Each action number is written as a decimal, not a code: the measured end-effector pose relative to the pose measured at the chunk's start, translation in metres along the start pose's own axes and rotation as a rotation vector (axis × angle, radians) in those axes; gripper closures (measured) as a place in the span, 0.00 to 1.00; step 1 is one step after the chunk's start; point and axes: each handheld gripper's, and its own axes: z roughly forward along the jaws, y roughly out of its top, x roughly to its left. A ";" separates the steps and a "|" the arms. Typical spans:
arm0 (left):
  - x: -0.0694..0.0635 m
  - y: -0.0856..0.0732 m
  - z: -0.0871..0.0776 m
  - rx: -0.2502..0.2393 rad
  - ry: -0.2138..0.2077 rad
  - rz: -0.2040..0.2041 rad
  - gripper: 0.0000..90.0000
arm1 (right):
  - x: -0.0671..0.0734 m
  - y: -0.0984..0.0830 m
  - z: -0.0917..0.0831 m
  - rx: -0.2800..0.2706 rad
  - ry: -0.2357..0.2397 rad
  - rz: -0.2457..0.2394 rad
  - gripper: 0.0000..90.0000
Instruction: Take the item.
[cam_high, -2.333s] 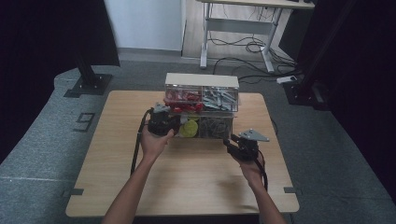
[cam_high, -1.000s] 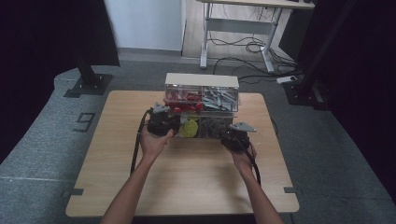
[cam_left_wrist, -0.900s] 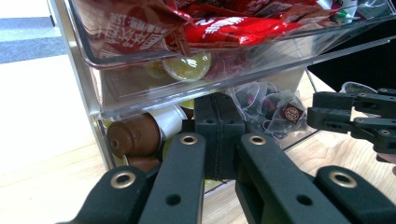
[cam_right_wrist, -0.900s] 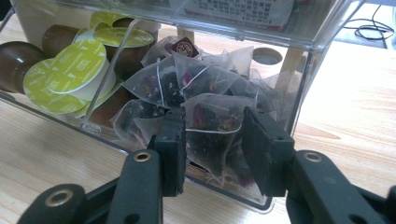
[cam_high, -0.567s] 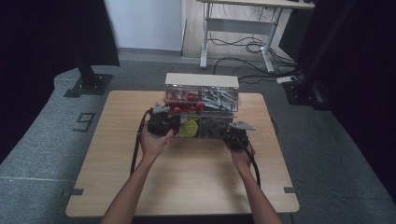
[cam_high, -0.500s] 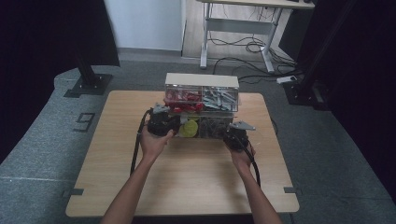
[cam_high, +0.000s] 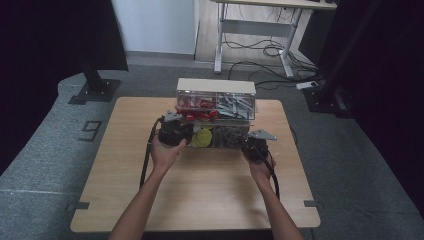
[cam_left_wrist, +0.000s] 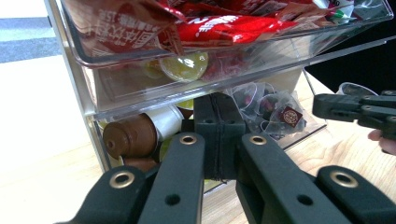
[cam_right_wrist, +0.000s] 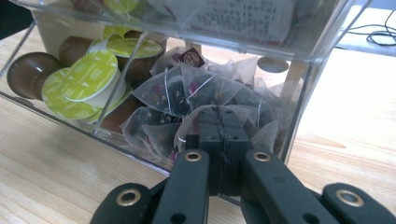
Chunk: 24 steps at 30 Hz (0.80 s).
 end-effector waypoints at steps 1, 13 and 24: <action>0.000 0.000 0.000 0.000 0.000 0.000 1.00 | 0.000 0.001 -0.001 0.005 -0.004 -0.012 0.99; -0.001 0.000 0.001 0.001 -0.002 0.003 1.00 | 0.013 0.001 0.014 0.052 -0.008 -0.061 0.69; -0.002 0.001 0.002 -0.001 -0.010 0.000 1.00 | 0.010 0.002 0.018 0.055 -0.028 -0.022 0.98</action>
